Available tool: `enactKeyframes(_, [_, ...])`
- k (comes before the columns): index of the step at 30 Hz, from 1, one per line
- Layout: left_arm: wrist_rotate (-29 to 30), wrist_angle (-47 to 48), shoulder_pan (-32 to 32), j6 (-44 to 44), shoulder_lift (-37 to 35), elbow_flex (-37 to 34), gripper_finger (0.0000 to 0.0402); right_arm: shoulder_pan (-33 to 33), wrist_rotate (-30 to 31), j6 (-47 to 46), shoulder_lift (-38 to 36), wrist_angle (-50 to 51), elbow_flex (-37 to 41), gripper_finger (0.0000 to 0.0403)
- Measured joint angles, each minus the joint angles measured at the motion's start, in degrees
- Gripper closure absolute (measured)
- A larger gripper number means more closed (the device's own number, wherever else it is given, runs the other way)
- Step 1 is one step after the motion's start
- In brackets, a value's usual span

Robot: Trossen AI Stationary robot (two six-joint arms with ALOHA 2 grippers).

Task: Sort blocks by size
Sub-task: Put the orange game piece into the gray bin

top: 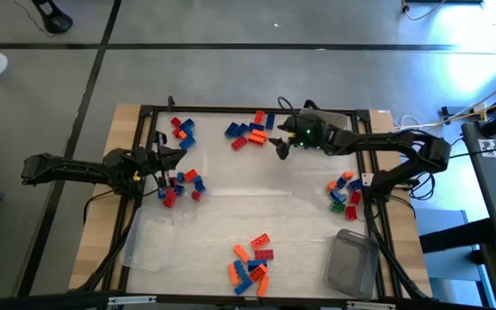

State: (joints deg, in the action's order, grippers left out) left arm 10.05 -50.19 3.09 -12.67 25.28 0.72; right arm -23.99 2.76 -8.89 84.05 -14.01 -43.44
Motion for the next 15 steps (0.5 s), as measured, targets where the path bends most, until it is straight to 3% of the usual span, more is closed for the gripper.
enactKeyframes(5, [-0.01,0.0,0.0,-0.04,0.0,0.01,0.0402,1.18,1.81,-0.05,1.86,-3.81,0.0,0.0068])
enactKeyframes(9, [-0.01,0.0,0.0,-0.09,0.0,0.01,0.0402,2.24,-1.15,5.94,4.71,-5.24,-0.02,0.0068])
enactKeyframes(15, [0.01,-0.02,0.0,-0.17,0.0,0.01,0.0402,4.06,0.14,15.75,10.32,-5.72,-0.02,0.0068])
